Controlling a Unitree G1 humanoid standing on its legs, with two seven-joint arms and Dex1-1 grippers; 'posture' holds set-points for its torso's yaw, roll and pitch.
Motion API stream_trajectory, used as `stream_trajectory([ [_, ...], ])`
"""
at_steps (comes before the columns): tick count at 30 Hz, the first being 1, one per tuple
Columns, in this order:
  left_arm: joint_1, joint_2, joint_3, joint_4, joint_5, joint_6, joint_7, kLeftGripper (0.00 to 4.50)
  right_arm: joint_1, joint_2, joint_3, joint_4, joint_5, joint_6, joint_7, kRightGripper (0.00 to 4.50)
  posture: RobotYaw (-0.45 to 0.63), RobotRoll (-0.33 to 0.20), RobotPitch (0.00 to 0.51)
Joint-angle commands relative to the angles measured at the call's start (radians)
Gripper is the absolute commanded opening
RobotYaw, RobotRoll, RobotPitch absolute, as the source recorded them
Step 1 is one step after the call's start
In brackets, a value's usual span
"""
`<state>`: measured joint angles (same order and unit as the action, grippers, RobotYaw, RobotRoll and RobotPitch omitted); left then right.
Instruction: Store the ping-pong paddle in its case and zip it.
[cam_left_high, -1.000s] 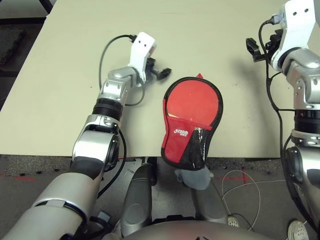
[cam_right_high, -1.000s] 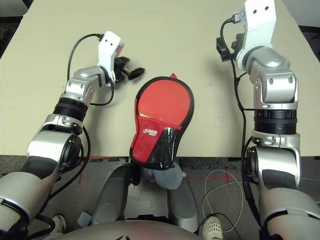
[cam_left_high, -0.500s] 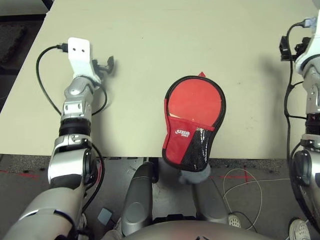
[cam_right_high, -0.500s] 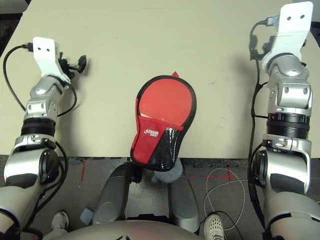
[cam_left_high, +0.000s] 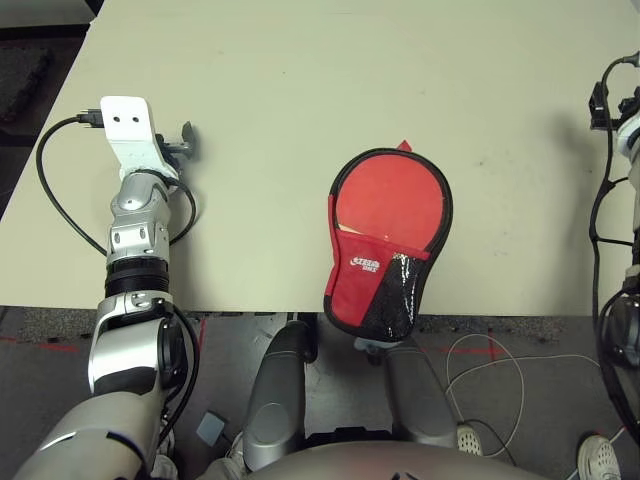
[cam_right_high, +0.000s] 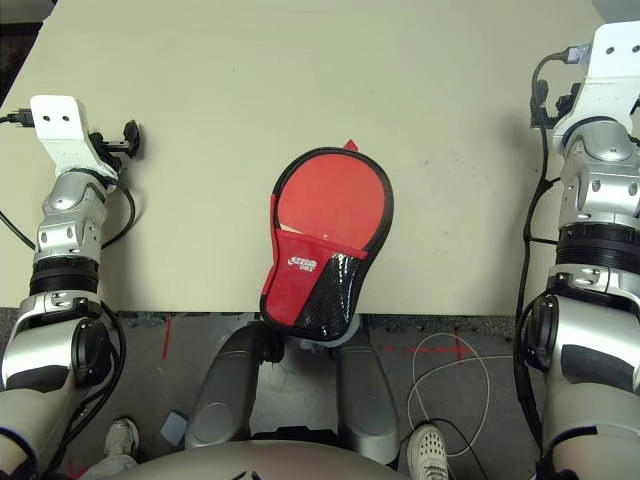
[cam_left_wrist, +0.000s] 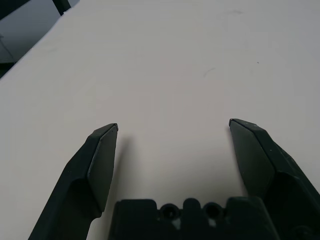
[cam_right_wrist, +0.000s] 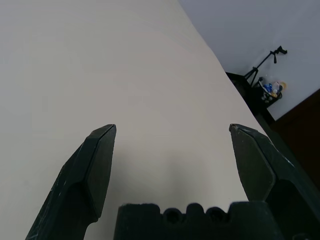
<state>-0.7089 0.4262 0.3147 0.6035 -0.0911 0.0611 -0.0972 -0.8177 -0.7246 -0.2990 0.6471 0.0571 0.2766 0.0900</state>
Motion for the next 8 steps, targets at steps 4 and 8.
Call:
stream_trajectory([
  [4, 0.022, -0.030, -0.001, 0.005, -0.020, 0.001, 0.025, 4.50, 0.001, -0.030, -0.031, 0.077, 0.013, -0.057, -0.002, 4.48, -0.05, 0.000, 0.341],
  [8, 0.012, -0.035, -0.003, 0.029, -0.020, -0.013, 0.030, 4.50, 0.008, -0.031, -0.039, 0.097, 0.015, -0.077, 0.004, 4.48, -0.06, 0.000, 0.323],
])
